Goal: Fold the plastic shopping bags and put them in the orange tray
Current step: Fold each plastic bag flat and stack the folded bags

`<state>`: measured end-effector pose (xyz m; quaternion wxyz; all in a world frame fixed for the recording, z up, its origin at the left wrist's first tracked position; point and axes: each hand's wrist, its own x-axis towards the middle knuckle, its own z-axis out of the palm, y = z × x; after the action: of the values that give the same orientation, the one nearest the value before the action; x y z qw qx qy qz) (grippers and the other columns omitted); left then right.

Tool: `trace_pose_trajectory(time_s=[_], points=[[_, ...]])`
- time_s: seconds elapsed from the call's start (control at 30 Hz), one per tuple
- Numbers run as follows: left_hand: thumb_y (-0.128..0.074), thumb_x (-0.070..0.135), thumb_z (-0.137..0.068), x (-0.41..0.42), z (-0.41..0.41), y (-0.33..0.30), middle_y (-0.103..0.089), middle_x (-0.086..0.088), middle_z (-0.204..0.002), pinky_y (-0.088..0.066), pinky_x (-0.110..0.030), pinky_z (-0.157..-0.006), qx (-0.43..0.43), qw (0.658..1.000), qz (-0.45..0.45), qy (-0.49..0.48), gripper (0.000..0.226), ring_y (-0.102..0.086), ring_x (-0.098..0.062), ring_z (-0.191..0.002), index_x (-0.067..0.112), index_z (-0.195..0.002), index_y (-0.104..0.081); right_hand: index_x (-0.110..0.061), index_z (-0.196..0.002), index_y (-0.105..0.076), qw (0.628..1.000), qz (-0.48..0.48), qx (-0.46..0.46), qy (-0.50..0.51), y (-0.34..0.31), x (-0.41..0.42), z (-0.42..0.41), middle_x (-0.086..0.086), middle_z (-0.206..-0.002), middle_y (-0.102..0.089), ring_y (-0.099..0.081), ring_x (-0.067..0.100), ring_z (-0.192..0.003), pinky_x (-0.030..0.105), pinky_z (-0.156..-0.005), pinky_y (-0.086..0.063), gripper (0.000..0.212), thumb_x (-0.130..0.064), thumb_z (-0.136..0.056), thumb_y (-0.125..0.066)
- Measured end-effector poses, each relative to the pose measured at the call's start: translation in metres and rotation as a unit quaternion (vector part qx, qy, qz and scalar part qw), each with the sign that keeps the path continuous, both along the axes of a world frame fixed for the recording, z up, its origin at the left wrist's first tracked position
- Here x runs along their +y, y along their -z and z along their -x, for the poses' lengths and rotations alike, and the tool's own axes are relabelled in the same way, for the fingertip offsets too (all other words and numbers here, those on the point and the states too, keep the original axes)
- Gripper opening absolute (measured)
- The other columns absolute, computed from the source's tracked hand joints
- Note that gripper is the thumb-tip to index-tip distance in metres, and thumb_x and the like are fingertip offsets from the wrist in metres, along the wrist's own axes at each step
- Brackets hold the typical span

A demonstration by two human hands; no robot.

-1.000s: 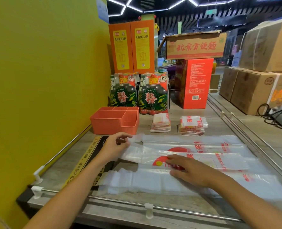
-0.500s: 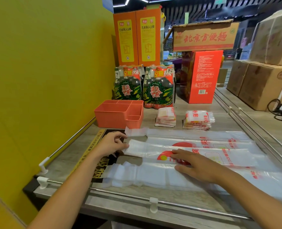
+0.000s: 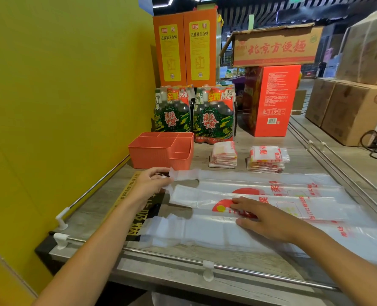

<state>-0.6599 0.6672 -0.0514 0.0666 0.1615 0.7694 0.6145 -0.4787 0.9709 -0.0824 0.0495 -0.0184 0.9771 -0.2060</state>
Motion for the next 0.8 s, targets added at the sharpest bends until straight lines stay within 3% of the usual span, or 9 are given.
trace_pose_trajectory(time_s=[0.07, 0.17, 0.23, 0.33, 0.47, 0.6, 0.8], points=[[-0.08, 0.017, -0.084, 0.008, -0.006, 0.003, -0.073, 0.001, -0.08, -0.052, -0.019, -0.063, 0.005, 1.0, -0.003, 0.025, 0.035, -0.071, -0.008, -0.078, 0.026, -0.116, -0.068, -0.044, -0.154, -0.028, 1.0, -0.004, 0.0, 0.001, 0.0, 0.0, 0.001, -0.019, -0.161, -0.03, -0.037, 0.01, -0.144, 0.036, -0.119, -0.033, 0.062, -0.062, -0.098, -0.046], [-0.077, 0.019, -0.088, 0.018, -0.011, 0.011, -0.065, 0.006, -0.069, -0.055, -0.026, -0.071, 0.014, 0.998, 0.002, 0.059, 0.038, -0.067, -0.014, -0.077, 0.021, -0.123, -0.063, -0.044, -0.154, -0.028, 1.0, -0.007, 0.001, 0.002, 0.001, -0.001, 0.001, -0.019, -0.161, -0.03, -0.036, 0.011, -0.144, 0.036, -0.12, -0.032, 0.061, -0.061, -0.098, -0.046], [-0.071, 0.031, -0.093, 0.021, -0.014, 0.013, -0.071, 0.004, -0.082, -0.054, -0.03, -0.076, 0.01, 0.997, 0.016, 0.072, 0.038, -0.07, -0.016, -0.082, 0.023, -0.128, -0.059, -0.044, -0.154, -0.028, 1.0, -0.008, 0.001, 0.001, 0.001, -0.002, 0.001, -0.019, -0.161, -0.029, -0.035, 0.01, -0.145, 0.036, -0.12, -0.032, 0.061, -0.061, -0.098, -0.045], [-0.055, 0.039, -0.102, 0.024, -0.022, 0.016, -0.069, -0.005, -0.112, -0.054, -0.024, -0.069, -0.016, 0.993, 0.043, 0.113, 0.031, -0.073, -0.017, -0.092, 0.025, -0.129, -0.054, -0.044, -0.154, -0.028, 1.0, -0.007, 0.003, 0.002, 0.002, -0.001, 0.0, -0.02, -0.161, -0.028, -0.035, 0.009, -0.145, 0.035, -0.12, -0.032, 0.062, -0.062, -0.097, -0.045], [-0.049, 0.036, -0.105, 0.017, -0.023, 0.021, -0.073, 0.003, -0.11, -0.056, -0.034, -0.09, 0.05, 0.982, 0.114, 0.141, 0.025, -0.068, -0.011, -0.107, 0.023, -0.123, -0.06, -0.045, -0.154, -0.026, 1.0, -0.004, 0.007, 0.002, 0.003, -0.002, -0.001, -0.022, -0.161, -0.027, -0.034, 0.008, -0.145, 0.034, -0.12, -0.031, 0.062, -0.063, -0.097, -0.044], [-0.047, 0.043, -0.105, 0.005, -0.029, 0.022, -0.066, 0.021, -0.125, -0.047, -0.022, -0.099, 0.122, 0.944, 0.23, 0.202, 0.03, -0.057, 0.007, -0.119, 0.033, -0.132, -0.056, -0.043, -0.154, -0.028, 1.0, -0.006, 0.018, 0.0, 0.004, -0.004, -0.001, -0.02, -0.161, -0.028, -0.034, 0.008, -0.145, 0.033, -0.121, -0.03, 0.06, -0.06, -0.099, -0.044], [-0.051, 0.033, -0.104, -0.005, -0.032, 0.025, -0.063, 0.024, -0.128, -0.044, -0.02, -0.101, 0.118, 0.948, 0.212, 0.208, 0.03, -0.054, 0.008, -0.122, 0.033, -0.134, -0.056, -0.038, -0.159, -0.019, 0.991, -0.083, 0.056, -0.084, -0.012, -0.031, 0.008, -0.02, -0.165, -0.012, -0.013, 0.003, -0.151, 0.023, -0.122, -0.013, 0.066, -0.062, -0.101, -0.039]])
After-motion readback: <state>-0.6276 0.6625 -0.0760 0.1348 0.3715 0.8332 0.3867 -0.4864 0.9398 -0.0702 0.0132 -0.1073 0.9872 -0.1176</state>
